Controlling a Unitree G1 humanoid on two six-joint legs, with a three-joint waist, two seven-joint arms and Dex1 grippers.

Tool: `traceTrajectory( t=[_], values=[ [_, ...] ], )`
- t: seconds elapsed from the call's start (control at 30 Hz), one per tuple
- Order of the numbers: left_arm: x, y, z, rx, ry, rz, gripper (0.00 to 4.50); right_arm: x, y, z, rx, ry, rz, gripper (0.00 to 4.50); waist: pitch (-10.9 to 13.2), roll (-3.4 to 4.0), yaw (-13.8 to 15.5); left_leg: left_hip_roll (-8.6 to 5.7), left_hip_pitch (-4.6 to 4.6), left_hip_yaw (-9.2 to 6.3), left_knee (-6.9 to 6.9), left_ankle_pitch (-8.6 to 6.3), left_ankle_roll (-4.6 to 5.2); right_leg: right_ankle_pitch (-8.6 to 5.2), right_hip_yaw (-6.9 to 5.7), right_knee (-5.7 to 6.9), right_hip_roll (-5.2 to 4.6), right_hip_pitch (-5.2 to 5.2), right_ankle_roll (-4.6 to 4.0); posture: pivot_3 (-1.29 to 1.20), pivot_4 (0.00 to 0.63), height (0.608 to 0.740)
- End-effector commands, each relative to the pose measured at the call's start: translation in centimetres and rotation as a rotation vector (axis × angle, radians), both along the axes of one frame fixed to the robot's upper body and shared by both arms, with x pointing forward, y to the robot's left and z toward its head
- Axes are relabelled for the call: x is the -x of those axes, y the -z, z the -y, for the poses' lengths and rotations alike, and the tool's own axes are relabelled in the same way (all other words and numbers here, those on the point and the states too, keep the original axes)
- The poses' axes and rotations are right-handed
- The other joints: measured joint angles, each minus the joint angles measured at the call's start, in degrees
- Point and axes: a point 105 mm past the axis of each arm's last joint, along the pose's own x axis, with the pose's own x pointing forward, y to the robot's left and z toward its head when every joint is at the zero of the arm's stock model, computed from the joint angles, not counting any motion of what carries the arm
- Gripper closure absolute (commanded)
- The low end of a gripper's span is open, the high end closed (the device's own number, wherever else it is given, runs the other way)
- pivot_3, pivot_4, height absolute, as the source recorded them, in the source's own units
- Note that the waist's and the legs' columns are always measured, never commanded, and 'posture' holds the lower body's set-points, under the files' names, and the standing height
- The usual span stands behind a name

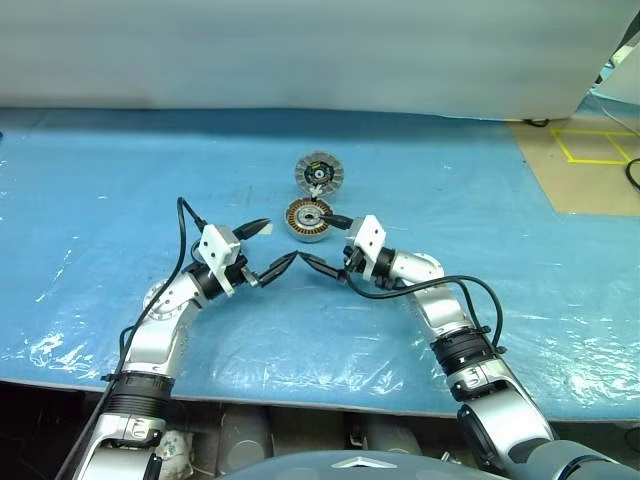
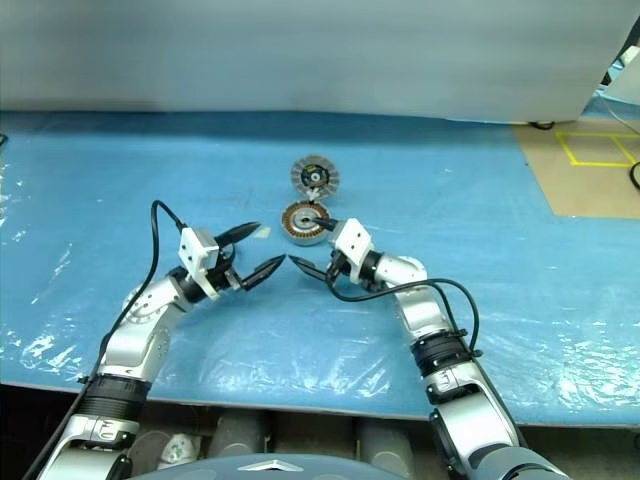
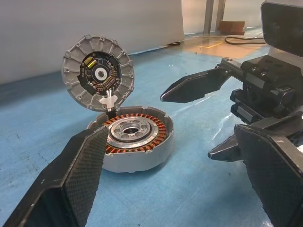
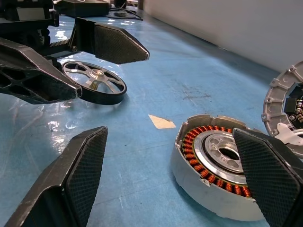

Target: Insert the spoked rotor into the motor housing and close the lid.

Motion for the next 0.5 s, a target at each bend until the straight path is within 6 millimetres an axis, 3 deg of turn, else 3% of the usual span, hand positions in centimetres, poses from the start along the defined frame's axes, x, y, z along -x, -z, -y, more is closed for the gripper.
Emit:
traceTrajectory(
  t=[0.03, 0.5],
  values=[
    [0.09, -0.74, 0.21, -0.009, 0.005, 0.046, 0.02, 0.18, -1.40, -0.19, -0.024, -0.014, 0.052, 0.00, 0.0, 0.00, 0.0, 0.00, 0.00, 0.00, 0.00, 0.00, 0.00, 0.00, 0.00, 0.00, 0.00, 0.00, 0.00, 0.00, 0.150, 0.740],
    [0.10, -0.48, 0.35, -0.025, 0.005, 0.050, 0.02, -0.10, -1.43, -0.25, 0.007, -0.021, 0.070, 0.00, 0.0, 0.00, 0.0, 0.00, 0.00, 0.00, 0.00, 0.00, 0.00, 0.00, 0.00, 0.00, 0.00, 0.00, 0.00, 0.00, 0.150, 0.740]
  ],
)
